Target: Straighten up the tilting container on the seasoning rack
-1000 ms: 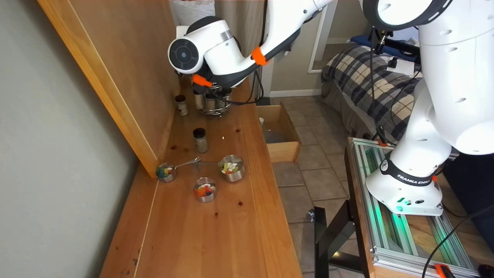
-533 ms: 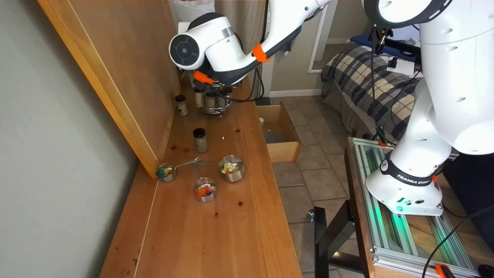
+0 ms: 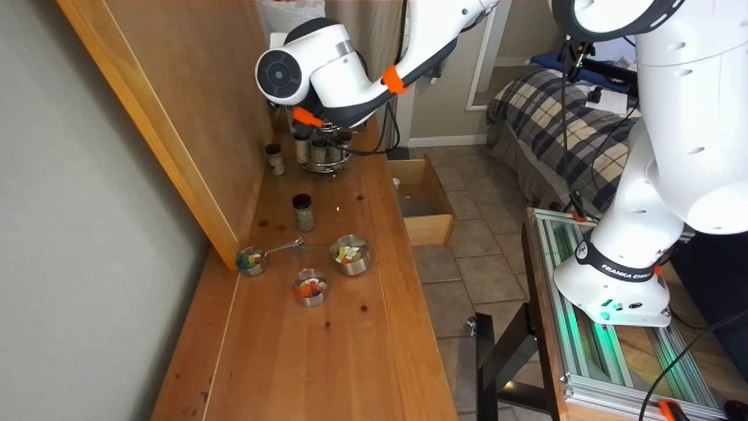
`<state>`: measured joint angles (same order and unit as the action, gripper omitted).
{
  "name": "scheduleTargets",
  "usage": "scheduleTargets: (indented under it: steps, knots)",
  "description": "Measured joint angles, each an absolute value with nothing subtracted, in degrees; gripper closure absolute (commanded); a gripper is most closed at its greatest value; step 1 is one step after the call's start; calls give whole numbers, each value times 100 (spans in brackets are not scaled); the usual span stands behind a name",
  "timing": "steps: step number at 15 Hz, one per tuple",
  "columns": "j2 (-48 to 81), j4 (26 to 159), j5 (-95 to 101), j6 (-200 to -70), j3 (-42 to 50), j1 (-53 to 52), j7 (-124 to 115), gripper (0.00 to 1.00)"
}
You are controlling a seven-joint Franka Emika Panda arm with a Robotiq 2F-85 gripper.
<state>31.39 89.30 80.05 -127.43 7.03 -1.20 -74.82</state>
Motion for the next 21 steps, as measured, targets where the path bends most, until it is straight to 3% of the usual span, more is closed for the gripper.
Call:
scheduleTargets:
  steps: [21]
  knots:
    - [3017, 8867, 7262, -11788, 382, -123, -7026, 0]
